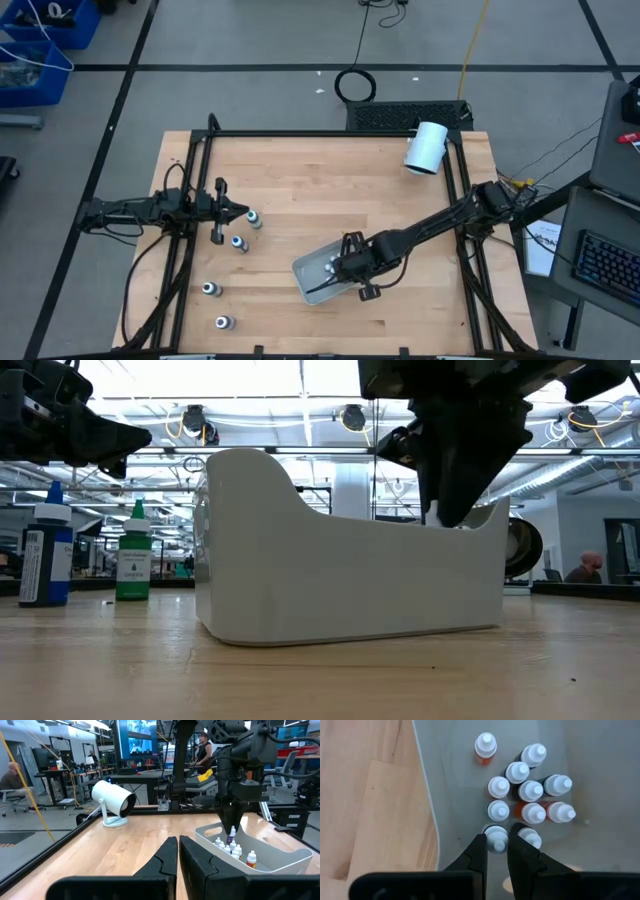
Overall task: Pick & Place food coloring
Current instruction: Put the small violet food coloring bottle in the gray bin
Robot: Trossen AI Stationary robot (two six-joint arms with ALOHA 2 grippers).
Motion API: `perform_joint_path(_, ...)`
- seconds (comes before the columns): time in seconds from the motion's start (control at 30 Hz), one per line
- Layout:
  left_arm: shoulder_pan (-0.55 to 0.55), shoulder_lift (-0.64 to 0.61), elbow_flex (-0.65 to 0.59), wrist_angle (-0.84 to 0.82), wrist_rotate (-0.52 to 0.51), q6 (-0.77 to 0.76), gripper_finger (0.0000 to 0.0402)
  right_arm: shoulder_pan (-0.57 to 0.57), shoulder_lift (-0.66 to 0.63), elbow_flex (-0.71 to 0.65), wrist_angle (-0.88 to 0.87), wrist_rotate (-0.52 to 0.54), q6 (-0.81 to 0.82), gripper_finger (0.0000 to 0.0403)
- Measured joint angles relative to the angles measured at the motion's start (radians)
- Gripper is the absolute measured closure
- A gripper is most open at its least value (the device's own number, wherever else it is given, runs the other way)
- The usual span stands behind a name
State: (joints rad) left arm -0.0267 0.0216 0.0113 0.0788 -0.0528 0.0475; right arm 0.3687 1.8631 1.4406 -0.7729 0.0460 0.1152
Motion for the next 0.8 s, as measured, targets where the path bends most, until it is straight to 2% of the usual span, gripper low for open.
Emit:
perform_joint_path(0.27,0.000,0.000,0.000,0.000,0.000,0.000,0.0376,-0.004,0.051,0.000,0.009,-0.025,-0.007,0.0365)
perform_joint_path(0.8,0.000,0.000,0.000,0.000,0.000,0.000,0.0376,-0.035,0.053,-0.045,0.044,-0.026,-0.022,0.0365)
